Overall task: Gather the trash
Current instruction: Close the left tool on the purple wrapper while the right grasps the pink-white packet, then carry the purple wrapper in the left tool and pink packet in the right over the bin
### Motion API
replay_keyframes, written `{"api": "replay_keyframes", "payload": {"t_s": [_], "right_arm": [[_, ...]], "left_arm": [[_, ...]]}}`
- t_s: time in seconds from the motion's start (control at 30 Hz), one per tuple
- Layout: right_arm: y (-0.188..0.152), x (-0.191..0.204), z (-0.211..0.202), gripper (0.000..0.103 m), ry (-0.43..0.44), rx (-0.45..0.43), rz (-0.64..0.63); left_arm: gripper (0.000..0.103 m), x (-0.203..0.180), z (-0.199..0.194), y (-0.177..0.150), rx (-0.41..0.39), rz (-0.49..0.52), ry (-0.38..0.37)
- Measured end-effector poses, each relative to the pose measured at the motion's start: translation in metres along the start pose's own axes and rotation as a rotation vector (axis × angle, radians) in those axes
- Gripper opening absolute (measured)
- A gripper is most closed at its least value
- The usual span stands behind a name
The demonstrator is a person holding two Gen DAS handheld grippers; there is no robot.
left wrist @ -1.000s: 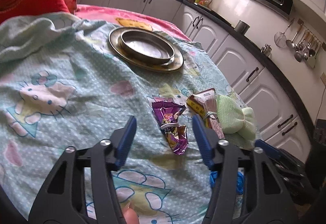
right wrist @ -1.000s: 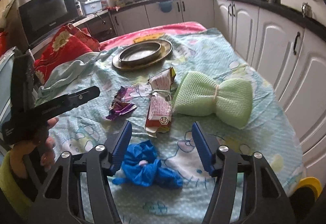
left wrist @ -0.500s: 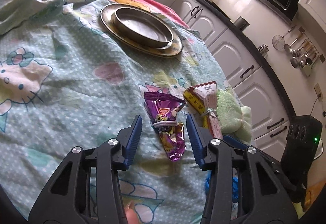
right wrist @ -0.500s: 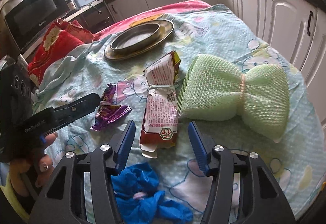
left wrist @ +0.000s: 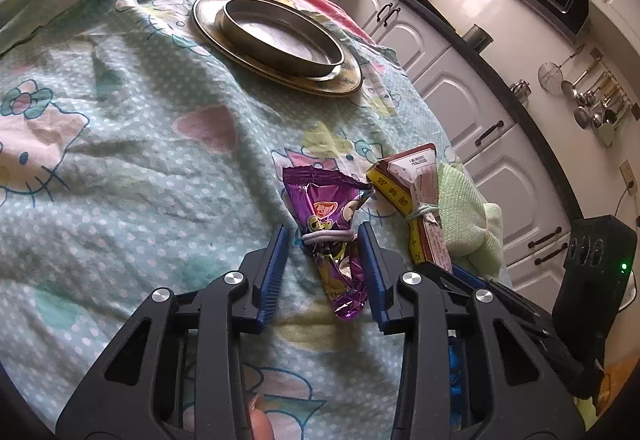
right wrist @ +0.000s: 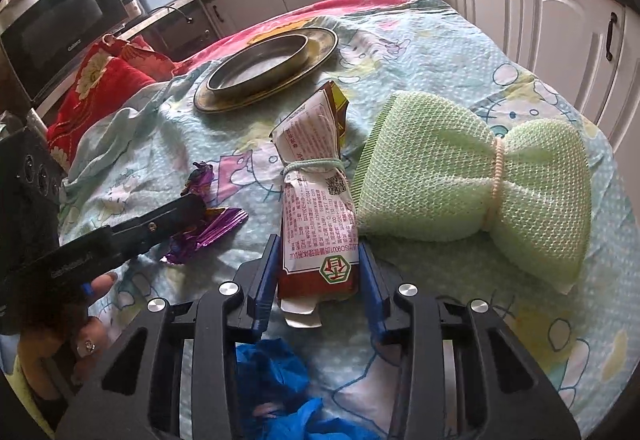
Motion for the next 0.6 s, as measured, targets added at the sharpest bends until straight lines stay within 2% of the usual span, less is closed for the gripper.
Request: {"api": "replay_keyframes", "payload": {"t_s": [0.33, 0.6], "right_arm": [[-0.010, 0.004, -0.018, 0.036, 0.023, -0.023, 0.006], [-0.018, 0.015, -0.041, 0.036, 0.055, -0.052, -0.017]], "left_arm": [[0.013, -0.004, 0.000, -0.003, 0.009, 0.024, -0.014], [0.012, -0.011, -0.014, -0.004, -0.007, 0.060, -0.022]]}}
Point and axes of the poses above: each gripper's, at about its wrist camera, not at the fingertips, and z roughly the way its jaws point, x to its left, y to its top, the point moved 8 cm from there along z, roughly the way its jaws point, and after that the axes turned 15 degrees about z, right-handed, at the moved point
